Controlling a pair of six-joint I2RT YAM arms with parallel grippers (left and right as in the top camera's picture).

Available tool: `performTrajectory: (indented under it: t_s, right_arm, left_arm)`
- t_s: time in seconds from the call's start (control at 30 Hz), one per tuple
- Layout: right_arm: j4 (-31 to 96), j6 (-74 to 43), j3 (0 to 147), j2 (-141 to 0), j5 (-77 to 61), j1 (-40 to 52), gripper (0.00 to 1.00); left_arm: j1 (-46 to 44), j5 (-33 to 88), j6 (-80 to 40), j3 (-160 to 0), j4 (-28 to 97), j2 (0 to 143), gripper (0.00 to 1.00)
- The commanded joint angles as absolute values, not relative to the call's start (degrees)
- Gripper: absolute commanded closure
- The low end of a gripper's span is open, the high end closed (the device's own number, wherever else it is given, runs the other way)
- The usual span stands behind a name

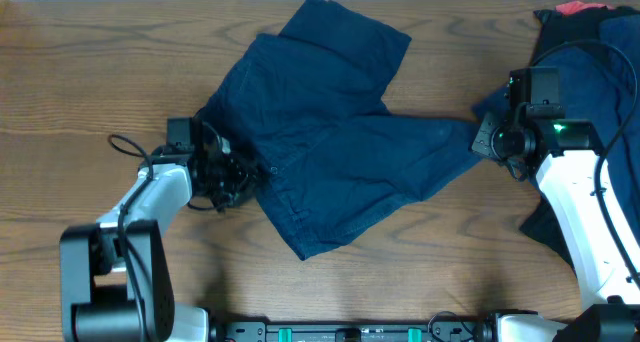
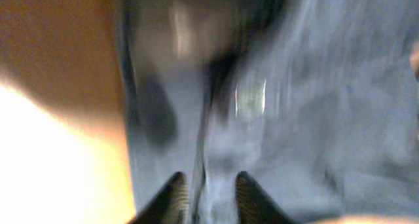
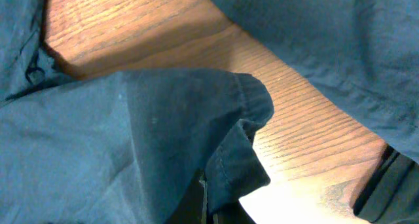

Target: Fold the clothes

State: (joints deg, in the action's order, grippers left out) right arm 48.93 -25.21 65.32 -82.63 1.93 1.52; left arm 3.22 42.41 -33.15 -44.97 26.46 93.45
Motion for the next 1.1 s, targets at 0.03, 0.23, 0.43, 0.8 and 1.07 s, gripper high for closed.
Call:
performTrajectory:
  t_s: [0.03,0.23,0.43,0.8,1.07]
  right_arm:
    - [48.8,-25.6,65.8,-82.1,4.7,1.9,0.99]
    - [48.6,-25.4,65.8,-82.1,4.7,1.8,0.99]
    - [49.1,-25.4,65.8,-82.1,4.7,1.8,0.99]
    - [49.3,-25.2,65.8,-82.1,4.7,1.8,0.99]
    - [49.7,-24.5,65.8,-82.1,5.8,1.7,0.99]
  left_arm:
    - [3.1,54.9,-26.0,-45.8,37.9,87.6,0.57]
    - [-0.1,54.8,-22.2,-45.5,50.2,80.5,0.49]
    - [-9.7,39.3,-39.7,-42.7,50.4,76.1,0.49]
    - [-41.2,8.1,-83.9,-41.7,41.6,72.0,0.03]
    - [-46.0,4.5,-98.9,-41.7,38.9,72.6,0.02]
